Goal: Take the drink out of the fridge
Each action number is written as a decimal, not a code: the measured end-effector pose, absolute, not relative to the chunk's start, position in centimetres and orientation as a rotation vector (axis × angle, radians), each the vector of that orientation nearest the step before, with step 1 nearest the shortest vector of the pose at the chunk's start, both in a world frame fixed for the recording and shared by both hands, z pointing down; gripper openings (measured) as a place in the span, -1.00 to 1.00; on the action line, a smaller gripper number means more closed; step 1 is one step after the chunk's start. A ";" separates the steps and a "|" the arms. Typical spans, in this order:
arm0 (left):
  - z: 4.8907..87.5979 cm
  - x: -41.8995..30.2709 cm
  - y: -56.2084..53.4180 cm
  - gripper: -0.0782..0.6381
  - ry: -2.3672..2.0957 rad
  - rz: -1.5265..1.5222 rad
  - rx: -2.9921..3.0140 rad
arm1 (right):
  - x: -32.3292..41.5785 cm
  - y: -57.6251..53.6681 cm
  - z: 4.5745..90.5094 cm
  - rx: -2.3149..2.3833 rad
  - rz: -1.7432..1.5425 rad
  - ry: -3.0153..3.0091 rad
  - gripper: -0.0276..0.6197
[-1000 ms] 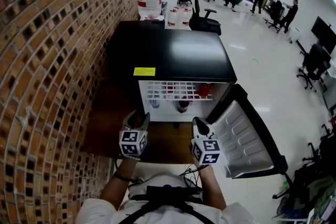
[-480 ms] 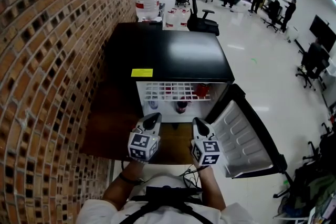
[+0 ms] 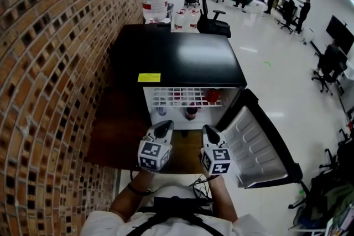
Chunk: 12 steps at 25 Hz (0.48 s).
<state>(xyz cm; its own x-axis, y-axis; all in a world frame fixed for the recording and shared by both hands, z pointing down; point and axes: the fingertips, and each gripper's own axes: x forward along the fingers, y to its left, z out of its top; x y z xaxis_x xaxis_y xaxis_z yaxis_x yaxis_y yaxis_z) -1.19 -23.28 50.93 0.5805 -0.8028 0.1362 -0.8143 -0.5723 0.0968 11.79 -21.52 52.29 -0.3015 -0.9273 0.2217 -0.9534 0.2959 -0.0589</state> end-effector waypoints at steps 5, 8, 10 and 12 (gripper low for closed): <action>50.8 -1.1 -23.4 -0.78 -1.368 0.121 2.666 | 11.9 -21.6 52.3 1.764 0.269 -2.407 -0.89; 51.1 -1.2 -23.6 -0.78 -1.367 0.113 2.671 | 11.8 -21.7 52.4 1.763 0.266 -2.405 -0.89; 51.3 -1.2 -23.6 -0.78 -1.364 0.110 2.674 | 11.8 -21.7 52.7 1.765 0.264 -2.403 -0.89; 51.2 -1.2 -23.5 -0.78 -1.359 0.114 2.670 | 11.8 -21.8 52.8 1.767 0.262 -2.401 -0.89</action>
